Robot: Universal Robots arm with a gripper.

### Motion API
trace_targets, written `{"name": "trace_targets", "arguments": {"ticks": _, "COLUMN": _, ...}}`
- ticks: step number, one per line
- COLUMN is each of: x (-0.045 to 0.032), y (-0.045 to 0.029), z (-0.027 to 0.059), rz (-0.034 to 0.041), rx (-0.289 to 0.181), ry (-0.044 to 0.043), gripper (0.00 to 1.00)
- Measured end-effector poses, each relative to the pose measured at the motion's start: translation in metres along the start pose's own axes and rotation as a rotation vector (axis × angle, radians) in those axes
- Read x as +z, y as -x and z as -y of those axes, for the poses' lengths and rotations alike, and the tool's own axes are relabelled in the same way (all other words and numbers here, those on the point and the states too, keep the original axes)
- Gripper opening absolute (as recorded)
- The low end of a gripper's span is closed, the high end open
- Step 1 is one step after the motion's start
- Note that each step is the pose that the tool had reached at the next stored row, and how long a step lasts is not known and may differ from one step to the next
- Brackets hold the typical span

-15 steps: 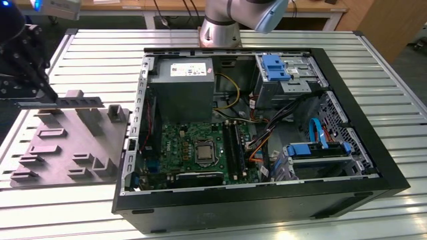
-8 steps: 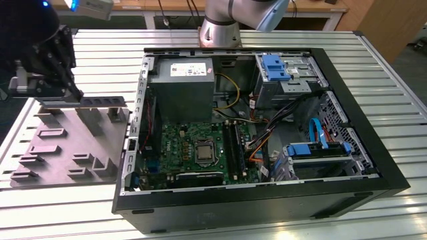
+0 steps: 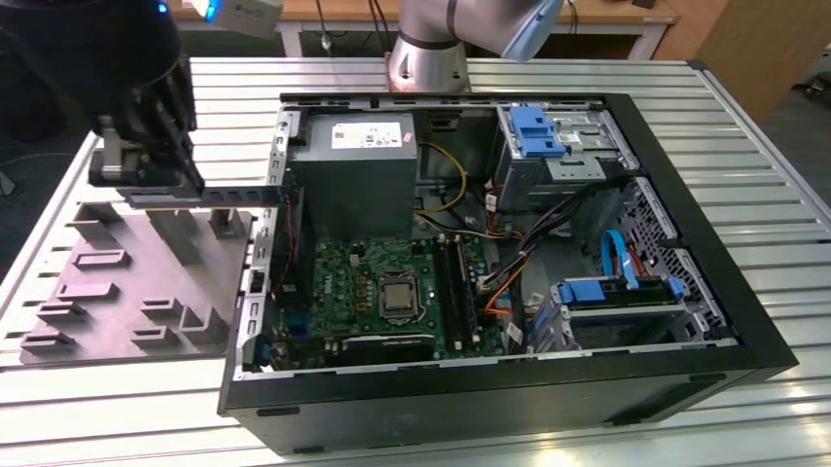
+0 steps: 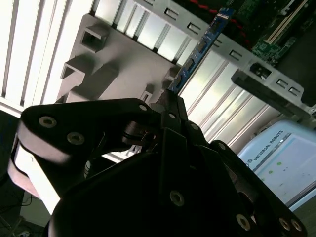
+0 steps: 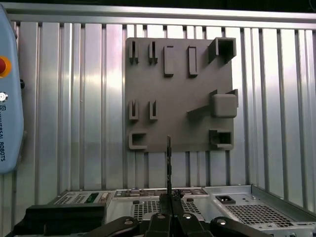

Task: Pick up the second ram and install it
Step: 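Pick up the second ram and move it above second insertion slot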

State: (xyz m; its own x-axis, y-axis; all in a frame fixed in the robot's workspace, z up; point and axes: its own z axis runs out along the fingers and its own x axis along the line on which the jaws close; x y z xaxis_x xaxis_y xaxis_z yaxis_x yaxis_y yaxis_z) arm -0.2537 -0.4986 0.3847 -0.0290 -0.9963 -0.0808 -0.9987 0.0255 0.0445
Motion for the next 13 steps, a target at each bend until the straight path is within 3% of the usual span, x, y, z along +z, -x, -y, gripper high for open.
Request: {"name": "trace_targets", "arguments": {"ticks": 13, "x": -0.0025, "y": 0.0017, "z": 0.0588, "rz": 0.0000, "rx": 0.000, "ry": 0.0014, "gripper": 0.12}}
